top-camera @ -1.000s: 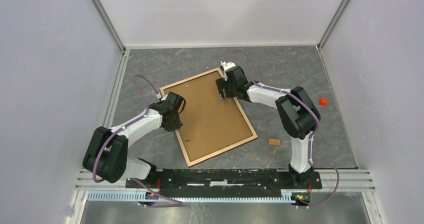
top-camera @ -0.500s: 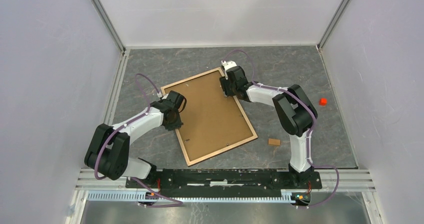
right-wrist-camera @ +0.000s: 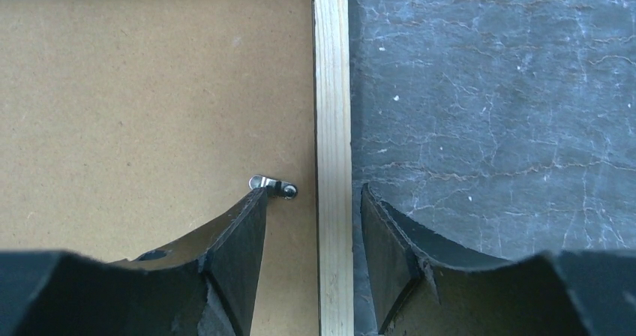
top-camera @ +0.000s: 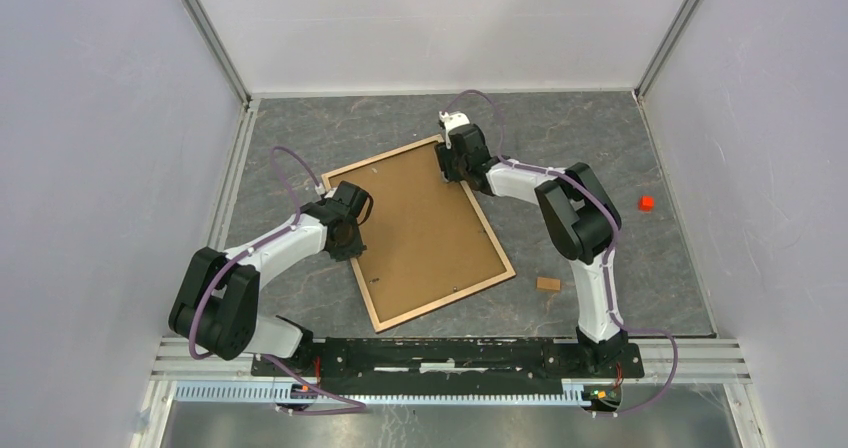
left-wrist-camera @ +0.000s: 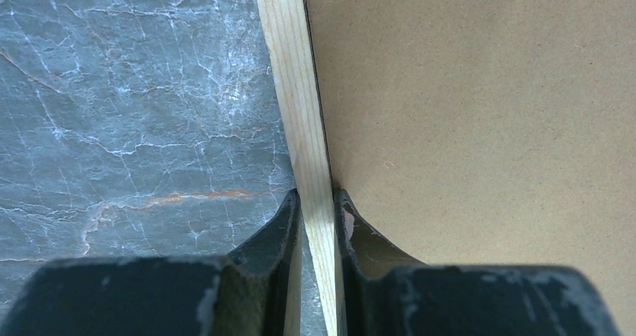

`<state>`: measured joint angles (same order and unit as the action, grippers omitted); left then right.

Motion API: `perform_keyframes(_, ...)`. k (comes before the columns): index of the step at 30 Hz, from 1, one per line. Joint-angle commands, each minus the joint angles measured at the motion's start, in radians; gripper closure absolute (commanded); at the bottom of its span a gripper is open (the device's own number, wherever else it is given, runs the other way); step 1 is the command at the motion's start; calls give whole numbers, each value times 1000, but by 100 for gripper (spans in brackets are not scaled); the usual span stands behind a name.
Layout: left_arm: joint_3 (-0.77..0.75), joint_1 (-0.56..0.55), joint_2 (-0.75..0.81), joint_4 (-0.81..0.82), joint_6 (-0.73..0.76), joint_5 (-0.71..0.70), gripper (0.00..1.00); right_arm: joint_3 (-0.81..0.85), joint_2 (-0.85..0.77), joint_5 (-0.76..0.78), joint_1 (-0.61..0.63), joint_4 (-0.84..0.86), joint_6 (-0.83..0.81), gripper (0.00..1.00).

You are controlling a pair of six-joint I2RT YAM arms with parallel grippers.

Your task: Put the photo into the frame

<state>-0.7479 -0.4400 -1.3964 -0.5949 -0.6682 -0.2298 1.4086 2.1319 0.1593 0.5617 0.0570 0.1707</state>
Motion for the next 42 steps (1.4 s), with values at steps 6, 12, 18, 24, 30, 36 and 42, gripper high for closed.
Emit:
perform_keyframes(6,-37,-8,16,10,93,9,98,72,79,9,-6,-39,21,50)
perform_keyframes(12,-33,-8,21,11,92,7,98,112,106,44,-14,-113,51,57)
perform_keyframes(18,-37,-8,22,9,87,7,98,137,97,34,-11,-203,85,63)
perform_keyframes(24,-43,-8,21,8,76,3,98,113,66,-14,-11,-215,77,57)
perform_keyframes(30,-50,-8,3,14,65,7,98,87,59,-24,-9,-244,71,58)
perform_keyframes(36,-64,-8,-18,18,38,18,98,111,81,-23,-8,-272,70,87)
perform_keyframes(42,-82,-5,-44,35,22,16,98,95,62,-23,-8,-257,73,100)
